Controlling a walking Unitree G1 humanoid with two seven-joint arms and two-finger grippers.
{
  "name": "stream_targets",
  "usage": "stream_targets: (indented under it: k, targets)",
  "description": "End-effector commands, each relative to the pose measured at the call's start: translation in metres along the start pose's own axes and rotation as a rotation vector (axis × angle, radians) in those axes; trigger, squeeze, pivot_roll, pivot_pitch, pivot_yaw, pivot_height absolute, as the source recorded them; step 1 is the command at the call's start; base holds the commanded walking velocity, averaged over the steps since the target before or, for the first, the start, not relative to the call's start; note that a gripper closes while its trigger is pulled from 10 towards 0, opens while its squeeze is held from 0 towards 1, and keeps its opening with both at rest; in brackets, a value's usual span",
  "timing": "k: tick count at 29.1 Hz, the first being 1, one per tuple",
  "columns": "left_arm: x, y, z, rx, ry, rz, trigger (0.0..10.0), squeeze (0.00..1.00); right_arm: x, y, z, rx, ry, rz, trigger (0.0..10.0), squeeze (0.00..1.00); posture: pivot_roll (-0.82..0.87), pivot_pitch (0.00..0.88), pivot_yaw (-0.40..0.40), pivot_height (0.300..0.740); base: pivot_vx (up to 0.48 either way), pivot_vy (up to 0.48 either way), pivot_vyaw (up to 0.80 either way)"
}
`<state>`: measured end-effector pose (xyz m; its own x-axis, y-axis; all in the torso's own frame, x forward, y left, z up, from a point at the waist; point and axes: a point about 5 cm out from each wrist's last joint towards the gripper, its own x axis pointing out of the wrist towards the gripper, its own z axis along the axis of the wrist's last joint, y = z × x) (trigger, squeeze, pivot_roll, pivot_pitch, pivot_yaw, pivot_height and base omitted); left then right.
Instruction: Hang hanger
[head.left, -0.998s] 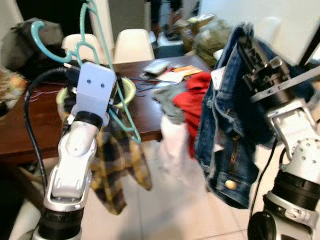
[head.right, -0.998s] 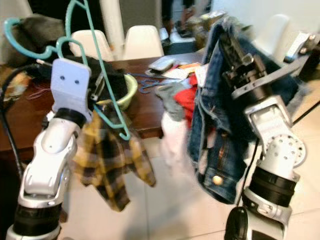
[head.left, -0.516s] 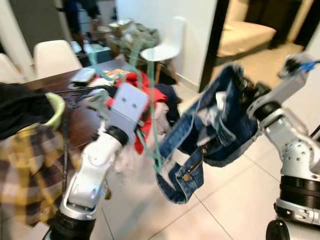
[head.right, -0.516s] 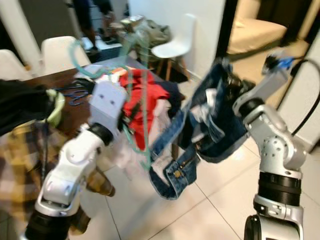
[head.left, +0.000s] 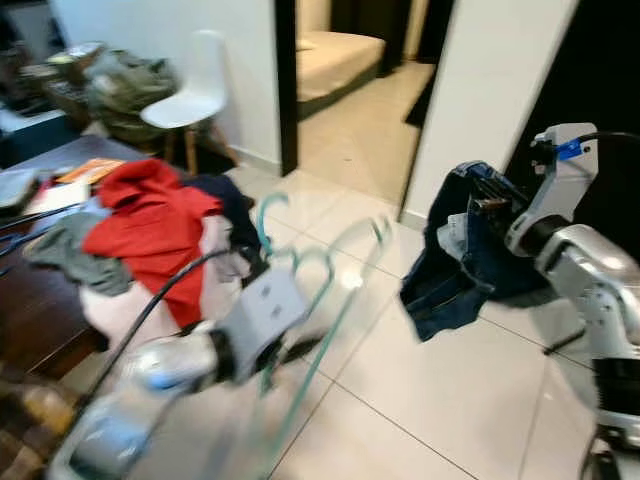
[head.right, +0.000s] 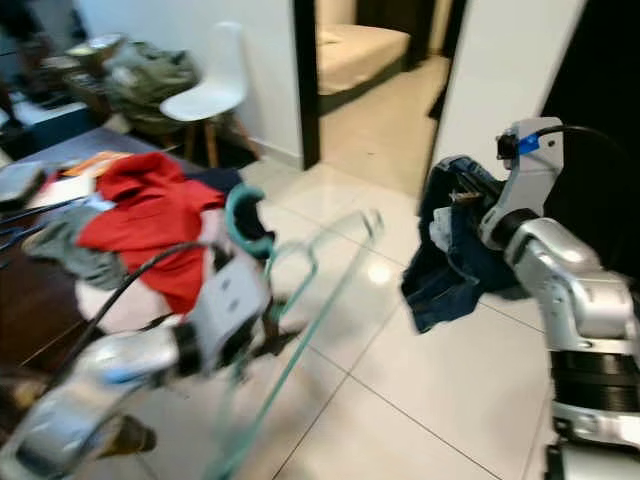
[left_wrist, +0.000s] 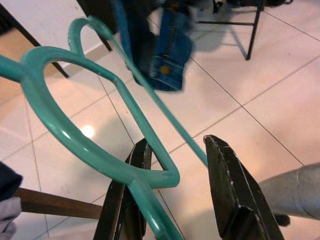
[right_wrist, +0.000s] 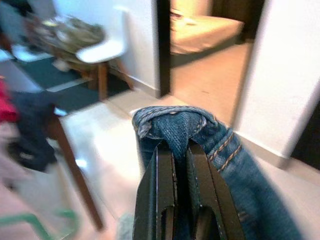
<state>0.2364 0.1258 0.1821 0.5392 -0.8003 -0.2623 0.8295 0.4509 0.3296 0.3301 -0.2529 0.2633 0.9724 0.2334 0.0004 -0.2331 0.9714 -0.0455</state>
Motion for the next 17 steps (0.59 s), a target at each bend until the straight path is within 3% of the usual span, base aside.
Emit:
stream_targets:
  k: [1,4,5,9,17]
  targets:
    - [-0.005,-0.001,0.007,0.009,-0.025,-0.041,10.0,0.00,0.000,0.000,0.007,-0.008,-0.038,0.020,10.0,0.00,-0.03,0.000,-0.015,0.740,0.000,0.000,-0.64]
    - [-0.014,-0.002,0.011,-0.013,-0.050,-0.095,10.0,0.00,0.000,-0.004,0.011,0.018,-0.055,0.027,10.0,0.00,-0.03,0.000,-0.021,0.740,0.000,0.000,-0.21]
    - [-0.024,-0.002,0.020,-0.009,-0.097,-0.135,10.0,0.00,-0.001,0.000,0.014,0.048,-0.070,0.106,10.0,0.00,-0.03,0.000,-0.027,0.740,0.000,0.000,0.00]
    - [-0.032,0.003,0.026,0.015,-0.134,-0.142,10.0,0.00,-0.005,0.009,0.017,0.051,-0.073,0.227,10.0,0.00,-0.03,0.000,-0.032,0.740,0.000,0.000,0.00]
    - [-0.028,0.002,0.026,0.033,-0.157,-0.162,10.0,0.00,-0.010,0.027,0.019,-0.001,-0.046,0.418,10.0,0.00,-0.04,0.000,-0.034,0.740,0.000,0.000,0.00]
